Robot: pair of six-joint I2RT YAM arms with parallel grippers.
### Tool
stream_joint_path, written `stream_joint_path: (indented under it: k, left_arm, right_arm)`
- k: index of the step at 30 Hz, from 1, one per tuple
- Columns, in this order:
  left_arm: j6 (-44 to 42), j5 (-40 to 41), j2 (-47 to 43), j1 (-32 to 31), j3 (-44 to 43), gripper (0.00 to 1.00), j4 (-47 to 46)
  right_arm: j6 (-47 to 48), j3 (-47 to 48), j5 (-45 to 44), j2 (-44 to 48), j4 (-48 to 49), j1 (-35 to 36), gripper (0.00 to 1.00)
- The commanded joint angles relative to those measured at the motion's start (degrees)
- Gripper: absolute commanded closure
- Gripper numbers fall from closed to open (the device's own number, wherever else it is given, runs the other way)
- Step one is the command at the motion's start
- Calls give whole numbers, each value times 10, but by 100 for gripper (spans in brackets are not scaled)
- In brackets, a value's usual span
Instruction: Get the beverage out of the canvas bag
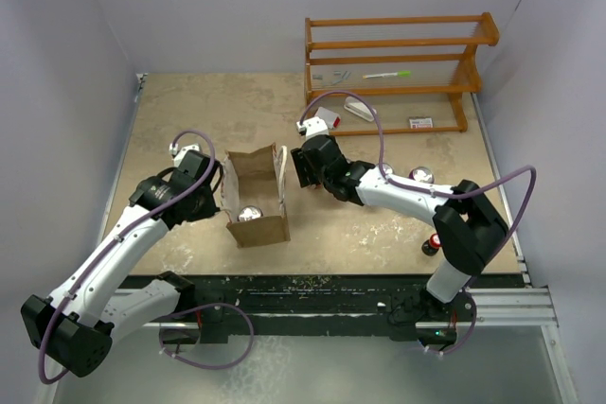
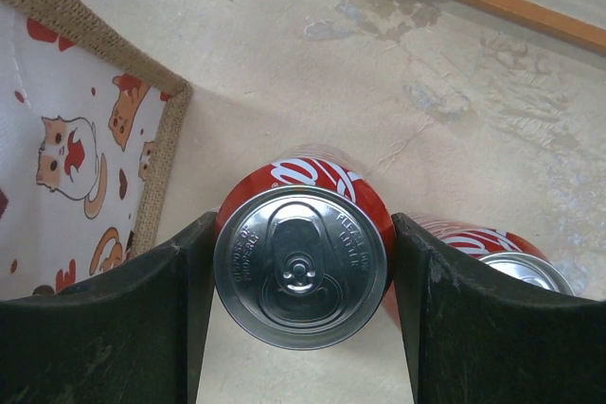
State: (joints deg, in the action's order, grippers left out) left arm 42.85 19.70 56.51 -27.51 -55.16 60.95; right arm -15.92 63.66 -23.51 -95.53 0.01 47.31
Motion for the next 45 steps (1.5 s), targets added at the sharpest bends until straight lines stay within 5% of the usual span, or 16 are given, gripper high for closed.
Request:
stream_joint_path:
  k: [1,29,45]
  left_arm:
    - [-5,-5,-10,-5,-16,100,-5]
    - [0,1,-9,-12,-16,100,0]
    - [3,4,-4,-18,-17,100,2]
  right_arm:
    - [-22,38,4,17,41,1,97]
    - [-2,43,41,20,32,1,22]
    - [40,85,17,79,-11,1,15]
